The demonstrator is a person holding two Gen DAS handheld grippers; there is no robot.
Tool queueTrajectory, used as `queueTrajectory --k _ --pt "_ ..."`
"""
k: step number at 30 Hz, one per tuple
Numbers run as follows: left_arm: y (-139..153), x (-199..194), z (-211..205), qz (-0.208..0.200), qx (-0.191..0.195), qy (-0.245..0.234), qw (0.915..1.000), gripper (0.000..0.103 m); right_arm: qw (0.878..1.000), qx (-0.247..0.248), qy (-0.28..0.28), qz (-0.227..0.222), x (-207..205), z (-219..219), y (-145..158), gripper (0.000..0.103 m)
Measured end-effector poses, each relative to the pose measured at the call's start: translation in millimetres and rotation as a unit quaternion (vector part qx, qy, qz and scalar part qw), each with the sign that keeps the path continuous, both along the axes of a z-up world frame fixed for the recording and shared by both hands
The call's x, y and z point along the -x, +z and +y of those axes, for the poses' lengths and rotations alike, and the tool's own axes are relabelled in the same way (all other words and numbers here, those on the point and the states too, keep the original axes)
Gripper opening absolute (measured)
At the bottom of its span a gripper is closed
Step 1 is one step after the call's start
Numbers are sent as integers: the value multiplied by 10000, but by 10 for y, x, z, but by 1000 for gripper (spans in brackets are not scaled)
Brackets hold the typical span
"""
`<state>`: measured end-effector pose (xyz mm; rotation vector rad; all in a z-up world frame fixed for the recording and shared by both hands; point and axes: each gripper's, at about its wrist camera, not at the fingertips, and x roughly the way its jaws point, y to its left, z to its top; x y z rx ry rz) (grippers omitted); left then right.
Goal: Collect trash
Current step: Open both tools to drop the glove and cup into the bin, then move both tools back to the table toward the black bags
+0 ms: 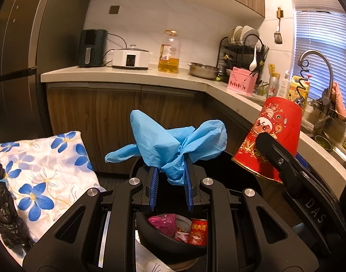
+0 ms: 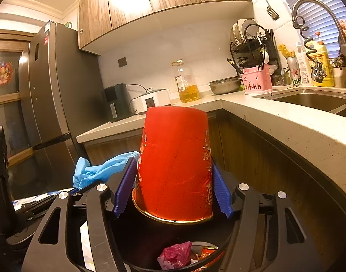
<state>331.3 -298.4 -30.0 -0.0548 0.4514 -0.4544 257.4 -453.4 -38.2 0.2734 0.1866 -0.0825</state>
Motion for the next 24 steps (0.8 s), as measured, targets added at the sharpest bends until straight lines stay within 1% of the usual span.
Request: queueTrajectory --k 3,7,9,11,12,13,15,16,19,22,24 --pt "-42 -47 -39 47 -4 -28 10000 19 9999 -90 -59 11 4 -58 -12 73" --pt "-120 -107 -87 202 -3 -96 9998 20 9996 -164 -233 20 42 -178 -20 73" --pt "-155 -112 -127 245 -58 -164 9995 27 9995 -189 -271 15 67 -206 -27 74" --pt "-180 -100 -142 236 -99 -192 9995 42 9990 -238 -368 17 111 -227 -23 75" --pt "-189 -92 -146 253 -99 -228 9994 47 9990 -248 -378 5 128 -232 -20 75" --pt "-192 -91 -150 254 -107 -228 9994 56 9989 -252 -401 -4 148 -232 -15 75" --pt "-190 -69 -143 212 -128 -204 9995 63 9988 -259 -405 -17 173 -229 -8 75" --pt "-185 -60 -133 193 -149 -164 9996 70 9988 -262 -415 -23 189 -225 -2 75" --pt "-158 -38 -61 197 -103 -70 9997 75 9987 -270 -422 -76 252 -206 40 75" --pt "-121 9 44 192 15 42 9998 82 9988 -262 -385 -129 314 -177 85 75" --pt "-97 59 100 155 53 101 9998 84 9990 -241 -342 -149 344 -149 102 76"
